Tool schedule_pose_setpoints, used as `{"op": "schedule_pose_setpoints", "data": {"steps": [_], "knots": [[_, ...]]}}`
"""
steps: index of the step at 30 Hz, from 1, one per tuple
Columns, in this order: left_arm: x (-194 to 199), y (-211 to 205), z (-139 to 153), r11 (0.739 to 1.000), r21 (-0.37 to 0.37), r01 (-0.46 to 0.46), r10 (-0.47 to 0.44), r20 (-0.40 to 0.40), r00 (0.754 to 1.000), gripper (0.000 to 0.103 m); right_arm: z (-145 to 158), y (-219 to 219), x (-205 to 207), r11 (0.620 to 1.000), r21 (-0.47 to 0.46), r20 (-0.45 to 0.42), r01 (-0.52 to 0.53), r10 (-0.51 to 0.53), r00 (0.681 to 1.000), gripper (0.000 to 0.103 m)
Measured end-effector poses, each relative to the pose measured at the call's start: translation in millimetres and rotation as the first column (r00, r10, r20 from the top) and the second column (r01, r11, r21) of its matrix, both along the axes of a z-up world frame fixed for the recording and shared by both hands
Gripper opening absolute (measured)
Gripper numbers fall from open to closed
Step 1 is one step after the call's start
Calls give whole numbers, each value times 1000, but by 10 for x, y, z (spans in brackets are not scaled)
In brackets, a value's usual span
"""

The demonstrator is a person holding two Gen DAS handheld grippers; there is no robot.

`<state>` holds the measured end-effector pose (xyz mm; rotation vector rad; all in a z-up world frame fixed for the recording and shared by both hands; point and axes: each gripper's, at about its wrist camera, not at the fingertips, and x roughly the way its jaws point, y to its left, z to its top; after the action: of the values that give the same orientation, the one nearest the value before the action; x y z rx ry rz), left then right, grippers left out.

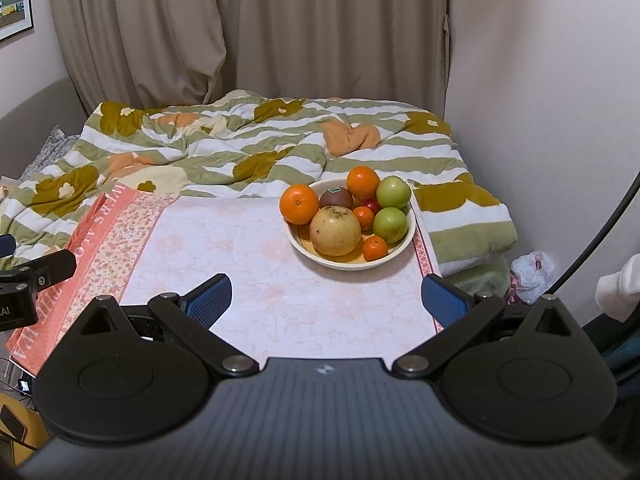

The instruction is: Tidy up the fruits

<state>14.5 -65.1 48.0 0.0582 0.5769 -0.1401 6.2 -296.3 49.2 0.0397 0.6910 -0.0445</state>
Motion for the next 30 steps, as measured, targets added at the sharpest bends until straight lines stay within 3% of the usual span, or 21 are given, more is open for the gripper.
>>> {"op": "schedule_pose_setpoints", "data": {"steps": [30], "knots": [[102,49,-25,1000,-13,-13,13,16,1000,103,-48,16,67,1000,1,-8,1,-1,1000,103]]}}
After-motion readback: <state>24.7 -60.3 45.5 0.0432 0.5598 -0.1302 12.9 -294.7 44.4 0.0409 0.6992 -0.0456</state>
